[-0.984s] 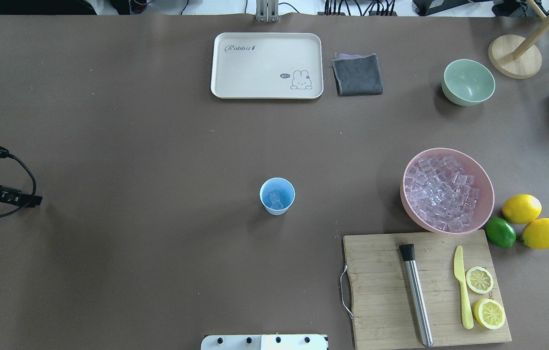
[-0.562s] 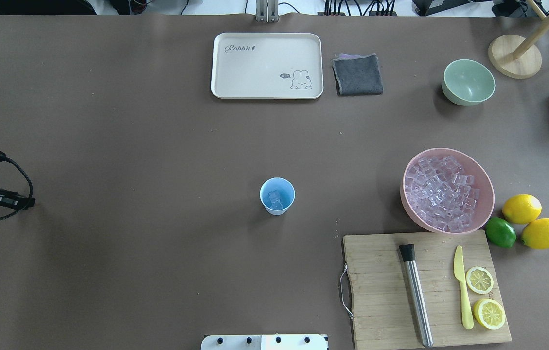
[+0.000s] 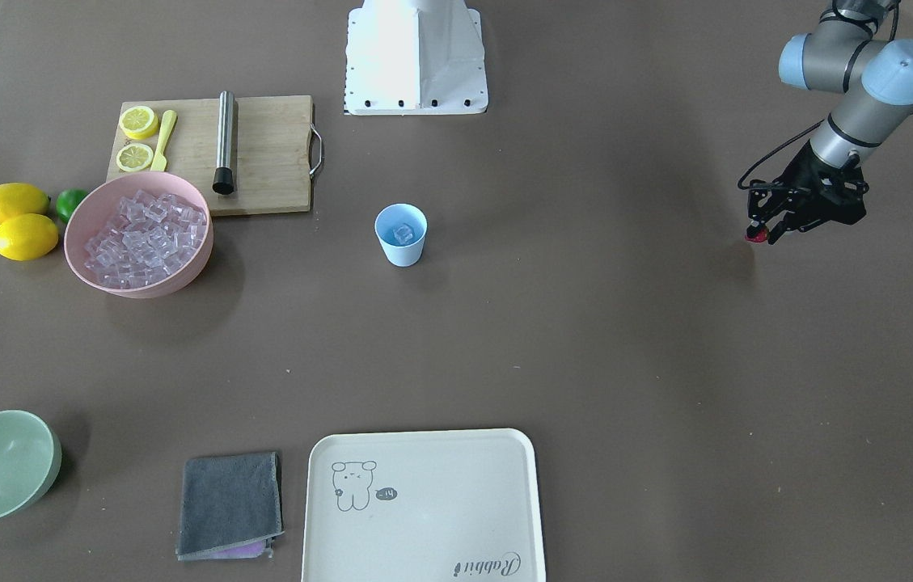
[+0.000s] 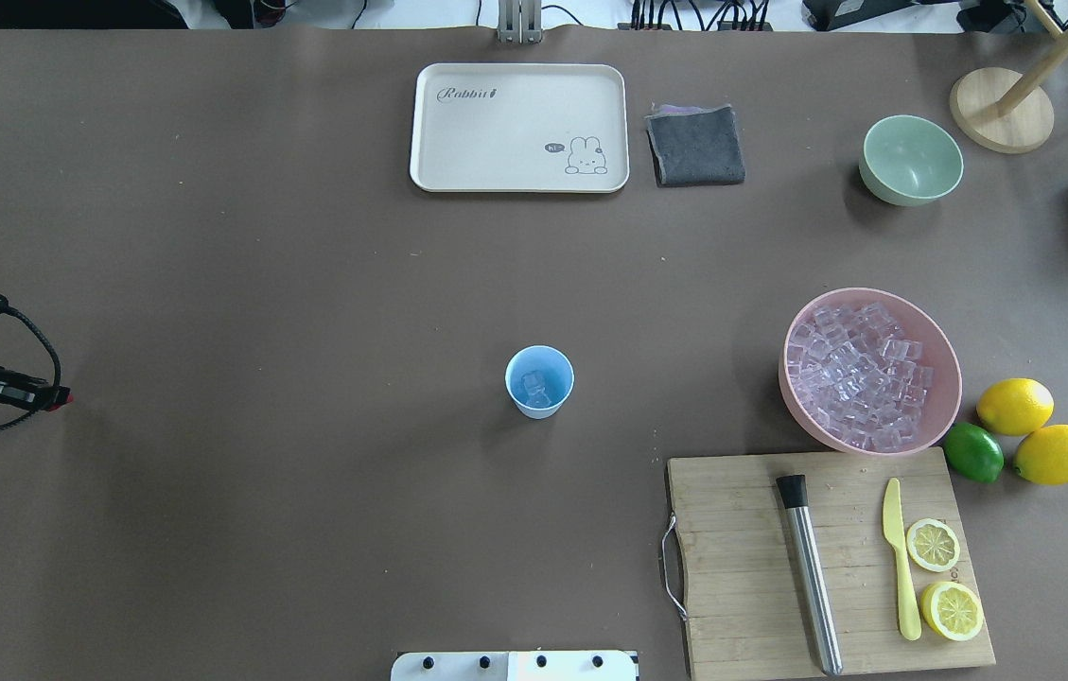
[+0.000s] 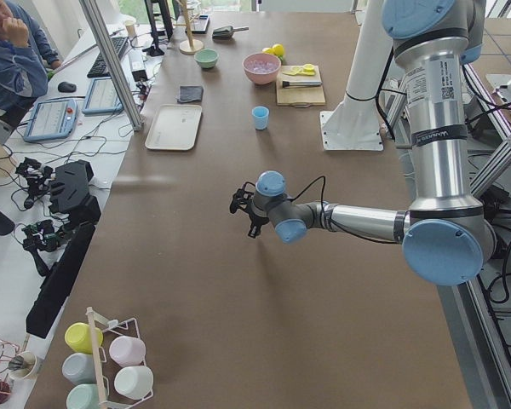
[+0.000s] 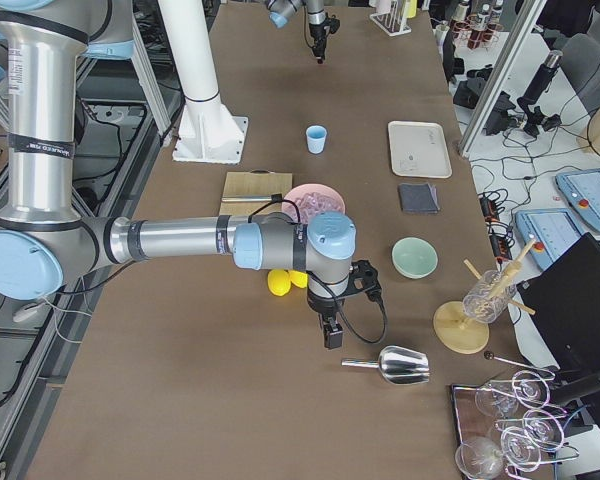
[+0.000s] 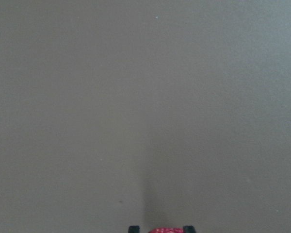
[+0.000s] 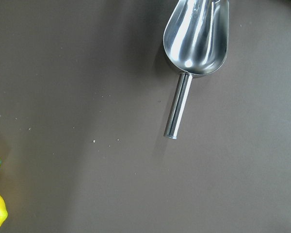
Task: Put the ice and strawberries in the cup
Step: 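Lower the left gripper onto the red strawberry and grasp it, then carry the strawberry with the left gripper over the blue cup and release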
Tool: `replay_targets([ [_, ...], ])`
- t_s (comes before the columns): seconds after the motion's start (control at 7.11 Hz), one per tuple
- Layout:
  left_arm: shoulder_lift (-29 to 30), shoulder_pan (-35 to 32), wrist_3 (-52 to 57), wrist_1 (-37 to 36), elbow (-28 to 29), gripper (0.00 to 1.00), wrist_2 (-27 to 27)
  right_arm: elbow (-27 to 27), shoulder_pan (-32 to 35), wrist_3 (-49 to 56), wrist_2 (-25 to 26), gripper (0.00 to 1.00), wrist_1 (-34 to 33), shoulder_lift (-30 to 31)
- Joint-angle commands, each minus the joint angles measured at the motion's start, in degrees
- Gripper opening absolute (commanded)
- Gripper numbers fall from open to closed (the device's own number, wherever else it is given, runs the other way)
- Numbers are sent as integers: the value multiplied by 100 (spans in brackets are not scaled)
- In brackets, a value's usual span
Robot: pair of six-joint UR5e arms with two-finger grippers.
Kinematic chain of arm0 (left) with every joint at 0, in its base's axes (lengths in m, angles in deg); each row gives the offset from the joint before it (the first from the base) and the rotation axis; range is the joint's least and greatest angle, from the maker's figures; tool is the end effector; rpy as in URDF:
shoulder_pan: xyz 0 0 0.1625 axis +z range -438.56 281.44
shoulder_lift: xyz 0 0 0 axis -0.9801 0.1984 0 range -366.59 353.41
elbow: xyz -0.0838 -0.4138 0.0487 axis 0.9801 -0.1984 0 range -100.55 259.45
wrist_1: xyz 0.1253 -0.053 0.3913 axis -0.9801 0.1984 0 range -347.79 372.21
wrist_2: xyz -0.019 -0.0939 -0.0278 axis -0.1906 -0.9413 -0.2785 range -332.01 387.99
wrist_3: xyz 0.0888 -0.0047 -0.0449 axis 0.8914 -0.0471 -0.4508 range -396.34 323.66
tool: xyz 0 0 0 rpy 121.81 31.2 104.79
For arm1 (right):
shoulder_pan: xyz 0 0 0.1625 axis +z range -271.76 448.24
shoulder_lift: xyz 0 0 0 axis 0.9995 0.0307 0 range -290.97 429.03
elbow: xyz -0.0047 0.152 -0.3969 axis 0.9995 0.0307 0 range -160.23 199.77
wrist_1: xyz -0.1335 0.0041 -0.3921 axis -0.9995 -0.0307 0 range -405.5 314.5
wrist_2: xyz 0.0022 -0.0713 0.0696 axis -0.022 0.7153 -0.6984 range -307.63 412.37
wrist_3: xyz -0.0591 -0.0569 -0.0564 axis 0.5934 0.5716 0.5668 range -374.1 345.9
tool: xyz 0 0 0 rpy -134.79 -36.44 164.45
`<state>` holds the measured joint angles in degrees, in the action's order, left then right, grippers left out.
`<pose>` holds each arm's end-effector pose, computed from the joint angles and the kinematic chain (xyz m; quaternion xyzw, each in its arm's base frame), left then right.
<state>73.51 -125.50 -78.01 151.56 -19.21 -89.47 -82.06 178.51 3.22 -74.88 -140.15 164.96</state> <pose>0.2444 -0.3895 0.5744 0.1465 0.4270 0.1075 0.8858 0.0752 -0.4473 0.6220 0.0590 -0.3140 -0.1439 0.9366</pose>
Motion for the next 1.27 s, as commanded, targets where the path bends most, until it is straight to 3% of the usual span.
replay_targets([
  [0.0,302,-357,-61,-48,-153,0,-723,14,-9,-9,-11,100,-19,-30],
  [0.42,1715,-159,-2356,-30,-162,0,-893,5,0,-96,6,100,-37,-21],
  [0.7,2410,315,-3185,-30,-162,0,-796,-3,-9,-553,24,100,7,-13],
  [0.84,2710,509,-3555,-30,-171,0,-578,5,-9,-554,-28,100,-19,-13],
  [1.12,3316,1447,-4259,-48,-127,0,351,58,-9,-746,-256,100,-45,-21],
])
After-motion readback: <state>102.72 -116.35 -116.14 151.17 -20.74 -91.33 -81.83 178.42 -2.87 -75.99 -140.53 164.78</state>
